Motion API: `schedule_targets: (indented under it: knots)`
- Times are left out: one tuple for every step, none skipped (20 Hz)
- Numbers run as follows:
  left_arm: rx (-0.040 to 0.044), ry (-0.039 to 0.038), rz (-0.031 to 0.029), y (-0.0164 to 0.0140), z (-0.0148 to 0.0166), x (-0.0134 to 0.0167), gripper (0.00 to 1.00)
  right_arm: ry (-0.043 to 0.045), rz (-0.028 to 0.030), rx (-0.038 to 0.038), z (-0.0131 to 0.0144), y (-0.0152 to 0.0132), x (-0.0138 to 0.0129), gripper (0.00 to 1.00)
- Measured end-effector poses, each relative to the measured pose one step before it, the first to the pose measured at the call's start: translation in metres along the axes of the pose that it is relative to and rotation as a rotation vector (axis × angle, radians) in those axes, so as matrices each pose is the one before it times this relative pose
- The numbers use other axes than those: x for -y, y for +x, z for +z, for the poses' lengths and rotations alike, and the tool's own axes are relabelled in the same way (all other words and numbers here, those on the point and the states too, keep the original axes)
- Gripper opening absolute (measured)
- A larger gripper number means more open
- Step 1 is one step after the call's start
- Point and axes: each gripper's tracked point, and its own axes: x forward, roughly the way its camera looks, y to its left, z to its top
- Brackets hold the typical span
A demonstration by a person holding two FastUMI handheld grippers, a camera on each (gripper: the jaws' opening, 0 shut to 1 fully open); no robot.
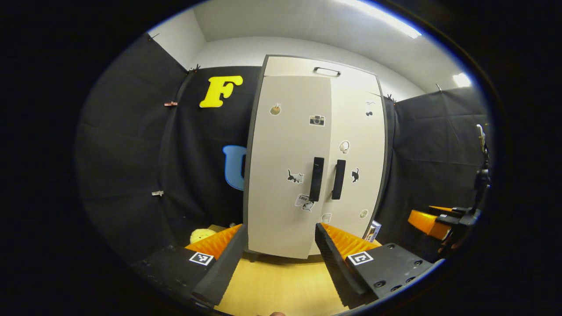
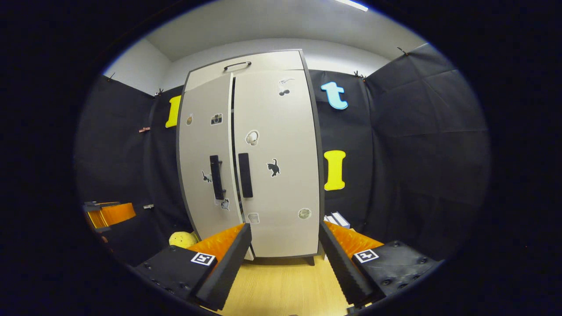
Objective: Grab one shoe with the right hand and put it into the shoe cabinet, grab the other shoe with the left hand and put it into the shoe cabinet; then close the right door with the right hand and the left door with the left hand.
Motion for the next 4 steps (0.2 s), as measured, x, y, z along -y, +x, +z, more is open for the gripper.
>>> schedule_targets:
  knots:
    - [-0.00655,0.00758,-0.00783,-0.00593,-0.00673,-0.00093,0.95,-0.00677,-0.00185,0.00843,0.00083,-0.00842,-0.00258,0.99]
    - [-0.00634,0.00437,-0.00065,-0.00756,-0.00501,-0.00254,0.95,-0.01518,-0.00492,0.00450,-0.00107,-0.00834,-0.00088,0.99]
    - [-0.00032,0.00092,0.00362,-0.00880,-0.00477,-0.00398,0.95,-0.01760,-0.00702,0.00632,-0.00101,-0.00795,0.00008,0.99]
    - [0.00195,-0.00466,0.00108,-0.00802,-0.00323,-0.00259,0.95,-0.01461,-0.00644,0.00662,-0.00184,-0.00828,0.00022,0.99]
